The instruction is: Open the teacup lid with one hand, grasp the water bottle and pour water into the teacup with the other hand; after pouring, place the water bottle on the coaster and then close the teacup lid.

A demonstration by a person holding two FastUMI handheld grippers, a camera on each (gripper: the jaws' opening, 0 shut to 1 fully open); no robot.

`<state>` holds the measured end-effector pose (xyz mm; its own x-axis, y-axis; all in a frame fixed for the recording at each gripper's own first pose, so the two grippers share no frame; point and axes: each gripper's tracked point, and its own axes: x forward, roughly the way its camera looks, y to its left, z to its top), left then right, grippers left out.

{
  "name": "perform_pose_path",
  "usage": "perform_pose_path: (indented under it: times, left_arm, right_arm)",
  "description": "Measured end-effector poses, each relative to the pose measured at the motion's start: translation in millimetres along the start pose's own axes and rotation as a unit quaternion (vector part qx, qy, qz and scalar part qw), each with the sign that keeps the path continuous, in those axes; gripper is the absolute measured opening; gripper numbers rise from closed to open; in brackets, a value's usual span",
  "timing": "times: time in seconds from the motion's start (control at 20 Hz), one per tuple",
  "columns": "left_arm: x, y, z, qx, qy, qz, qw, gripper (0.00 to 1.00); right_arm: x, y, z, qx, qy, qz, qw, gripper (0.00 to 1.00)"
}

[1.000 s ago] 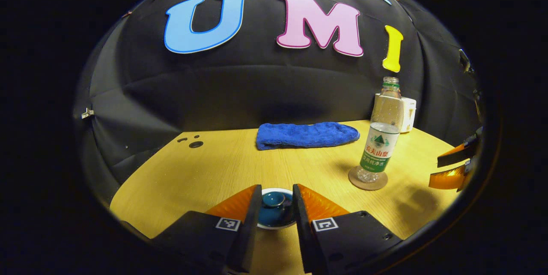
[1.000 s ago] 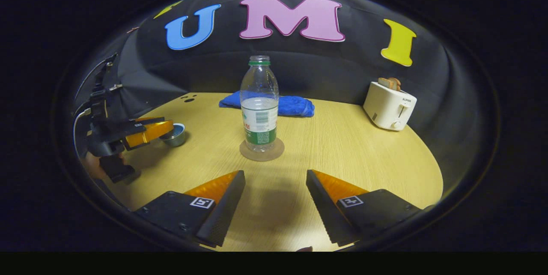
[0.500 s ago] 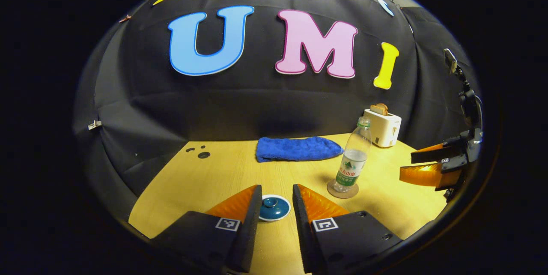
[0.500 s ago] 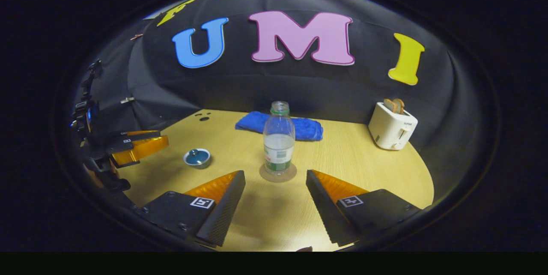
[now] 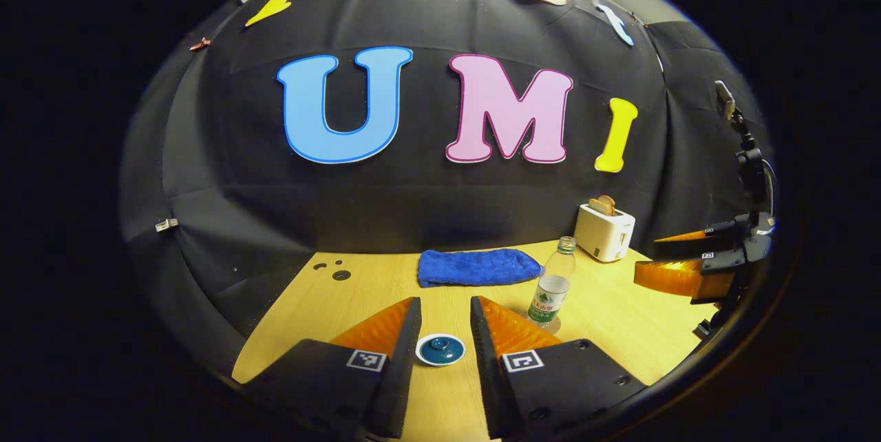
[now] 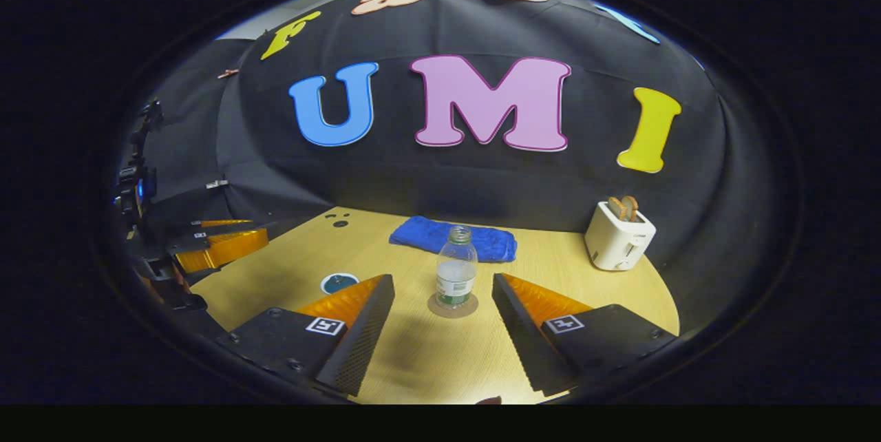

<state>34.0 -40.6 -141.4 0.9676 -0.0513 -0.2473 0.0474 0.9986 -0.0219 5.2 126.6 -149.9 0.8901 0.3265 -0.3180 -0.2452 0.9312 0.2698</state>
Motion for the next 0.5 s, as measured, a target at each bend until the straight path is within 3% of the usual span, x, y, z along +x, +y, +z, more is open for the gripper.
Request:
perform_pose_path:
  times: [0.35,0.4,0.5]
  left_arm:
    - [-1.8,-13.1,12.4,0.021,-0.010,-0.032,0.999,0.47]
    - [-0.9,-13.7,14.5,0.020,-0.012,-0.034,0.999,0.51]
    - [1.4,-12.4,16.1,0.018,-0.015,-0.034,0.999,0.47]
  right_arm:
    - [-10.3,-7.7,22.7,0.000,-0.021,-0.027,0.999,0.89]
    - [-10.4,-9.6,24.5,0.000,-0.024,-0.031,0.999,0.85]
    - [-11.3,-9.8,27.2,0.006,-0.025,-0.035,0.999,0.89]
